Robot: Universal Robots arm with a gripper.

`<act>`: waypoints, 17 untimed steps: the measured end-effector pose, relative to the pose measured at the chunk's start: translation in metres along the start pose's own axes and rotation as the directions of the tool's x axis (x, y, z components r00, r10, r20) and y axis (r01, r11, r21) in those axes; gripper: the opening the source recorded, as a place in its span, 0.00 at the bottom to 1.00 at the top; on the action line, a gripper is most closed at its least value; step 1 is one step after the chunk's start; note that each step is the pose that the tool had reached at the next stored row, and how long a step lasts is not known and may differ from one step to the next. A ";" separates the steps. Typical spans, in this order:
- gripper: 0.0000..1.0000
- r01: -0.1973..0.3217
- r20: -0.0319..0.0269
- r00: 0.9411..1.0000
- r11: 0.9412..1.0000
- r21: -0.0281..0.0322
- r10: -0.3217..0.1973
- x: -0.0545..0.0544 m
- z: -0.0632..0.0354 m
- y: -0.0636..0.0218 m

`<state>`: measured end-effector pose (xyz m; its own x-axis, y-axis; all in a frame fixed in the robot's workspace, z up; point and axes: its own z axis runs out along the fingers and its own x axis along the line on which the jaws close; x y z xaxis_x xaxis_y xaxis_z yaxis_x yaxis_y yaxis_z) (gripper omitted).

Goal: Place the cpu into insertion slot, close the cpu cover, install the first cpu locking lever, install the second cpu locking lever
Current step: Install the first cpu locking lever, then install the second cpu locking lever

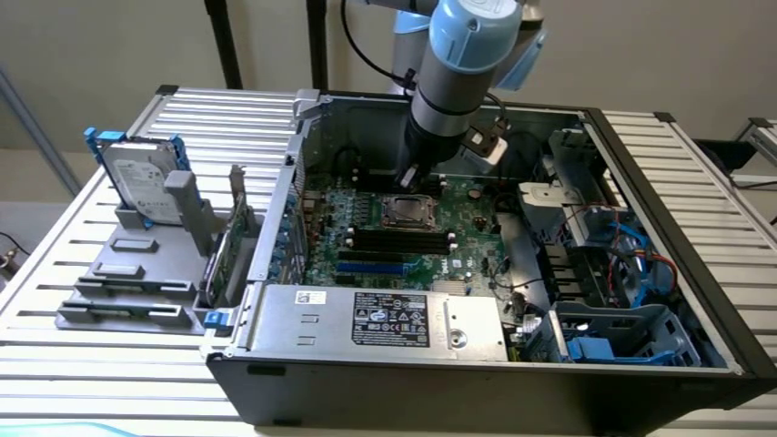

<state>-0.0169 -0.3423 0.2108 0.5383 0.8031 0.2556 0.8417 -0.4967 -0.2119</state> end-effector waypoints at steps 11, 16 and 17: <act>0.11 0.000 0.000 1.000 1.000 0.000 0.000 0.000 -0.0001 0.0001; 0.11 0.000 0.000 1.000 1.000 0.000 0.000 0.000 -0.0001 0.0001; 0.11 0.000 0.000 1.000 1.000 0.000 0.000 0.000 -0.0001 0.0001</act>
<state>-0.0169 -0.3425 0.2108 0.5382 0.8031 0.2555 0.8417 -0.4967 -0.2119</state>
